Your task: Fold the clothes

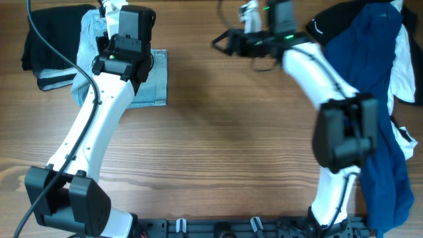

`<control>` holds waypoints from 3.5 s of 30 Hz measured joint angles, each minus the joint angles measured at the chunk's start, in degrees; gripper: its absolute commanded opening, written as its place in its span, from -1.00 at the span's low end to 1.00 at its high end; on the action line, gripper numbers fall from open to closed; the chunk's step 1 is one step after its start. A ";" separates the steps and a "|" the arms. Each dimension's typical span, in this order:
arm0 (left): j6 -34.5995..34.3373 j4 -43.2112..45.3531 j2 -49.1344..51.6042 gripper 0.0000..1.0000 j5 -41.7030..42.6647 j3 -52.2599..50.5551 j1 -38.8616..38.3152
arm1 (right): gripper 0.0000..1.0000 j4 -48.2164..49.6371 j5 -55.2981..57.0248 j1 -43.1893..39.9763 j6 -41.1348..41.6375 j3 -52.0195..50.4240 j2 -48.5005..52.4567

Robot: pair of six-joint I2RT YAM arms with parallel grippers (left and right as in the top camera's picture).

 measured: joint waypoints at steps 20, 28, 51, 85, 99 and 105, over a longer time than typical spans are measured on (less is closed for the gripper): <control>-2.38 -0.20 -0.02 -0.92 -1.46 0.00 0.00 | -0.71 31.89 8.90 18.82 -29.53 -0.24 17.79; -2.40 -0.26 -0.02 -0.92 -1.46 0.00 0.00 | -0.91 22.53 18.58 21.86 -41.72 2.32 19.45; -14.73 0.70 5.05 -0.92 20.22 0.17 -0.07 | -0.91 -5.05 8.63 2.05 -30.27 4.72 15.23; 0.57 16.63 27.12 0.99 39.67 0.72 -15.74 | 0.41 -11.93 -3.21 -25.44 -18.38 0.66 -14.16; 14.99 13.35 32.54 0.76 28.02 4.83 -19.41 | 0.41 -15.19 -3.19 -25.44 -19.93 0.66 -14.16; 18.71 8.52 31.80 0.81 29.42 5.53 -21.07 | 0.42 -15.34 -3.19 -25.44 -20.09 0.66 -14.16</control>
